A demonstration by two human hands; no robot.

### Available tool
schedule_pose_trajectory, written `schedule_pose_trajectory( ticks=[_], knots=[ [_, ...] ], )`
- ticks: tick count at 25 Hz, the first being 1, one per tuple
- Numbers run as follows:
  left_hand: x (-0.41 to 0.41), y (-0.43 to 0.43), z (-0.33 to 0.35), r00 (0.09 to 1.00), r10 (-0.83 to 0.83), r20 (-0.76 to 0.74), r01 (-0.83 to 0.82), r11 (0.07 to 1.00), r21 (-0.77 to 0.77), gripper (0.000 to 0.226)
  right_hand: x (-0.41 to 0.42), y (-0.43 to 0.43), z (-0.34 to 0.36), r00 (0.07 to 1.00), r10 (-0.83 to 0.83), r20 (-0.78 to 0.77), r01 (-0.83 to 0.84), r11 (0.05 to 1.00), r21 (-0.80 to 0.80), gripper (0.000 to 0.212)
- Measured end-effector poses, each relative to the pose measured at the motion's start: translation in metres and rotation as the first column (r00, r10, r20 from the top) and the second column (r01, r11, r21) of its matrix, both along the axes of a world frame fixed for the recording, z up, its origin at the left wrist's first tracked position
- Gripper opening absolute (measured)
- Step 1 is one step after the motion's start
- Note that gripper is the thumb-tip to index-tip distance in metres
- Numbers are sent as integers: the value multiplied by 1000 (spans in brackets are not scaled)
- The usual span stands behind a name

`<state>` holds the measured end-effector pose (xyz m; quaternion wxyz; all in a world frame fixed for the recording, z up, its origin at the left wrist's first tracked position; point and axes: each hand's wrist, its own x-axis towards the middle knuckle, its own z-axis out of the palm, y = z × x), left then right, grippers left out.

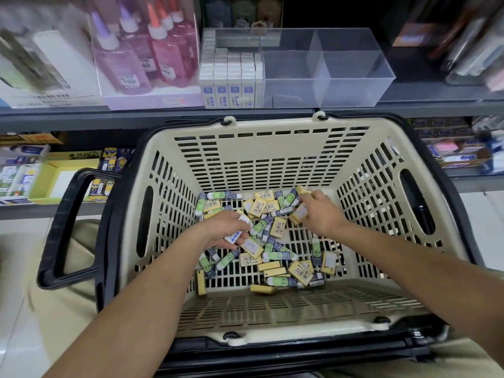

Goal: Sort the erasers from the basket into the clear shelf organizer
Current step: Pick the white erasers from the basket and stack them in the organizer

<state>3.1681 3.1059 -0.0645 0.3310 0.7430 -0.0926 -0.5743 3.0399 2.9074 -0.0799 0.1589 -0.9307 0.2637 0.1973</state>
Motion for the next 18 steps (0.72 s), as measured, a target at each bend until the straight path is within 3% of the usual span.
schedule_pose_trajectory(
  ticks=[2,5,9,12,14,18],
  knots=[
    [0,-1,1,999,50,-8,-50,998,-26,6,0,-4,-5,995,69,-76,-60,992,113,49],
    [1,-3,3,988,154,-17,-155,987,-48,4,2,2,-3,999,16,37,-29,926,375,27],
    [5,-3,8,951,298,-82,-305,949,-79,16,11,2,7,981,-86,174,25,946,324,22],
    [5,-6,18,916,347,-200,-377,916,-137,20,20,15,22,965,-145,220,18,869,494,20],
    [4,-11,30,896,342,-284,-401,897,-185,19,30,26,39,940,-185,286,-18,812,583,23],
    [1,-14,60,893,255,-371,-375,876,-302,23,47,36,68,912,-168,374,-92,806,585,18]
  ],
)
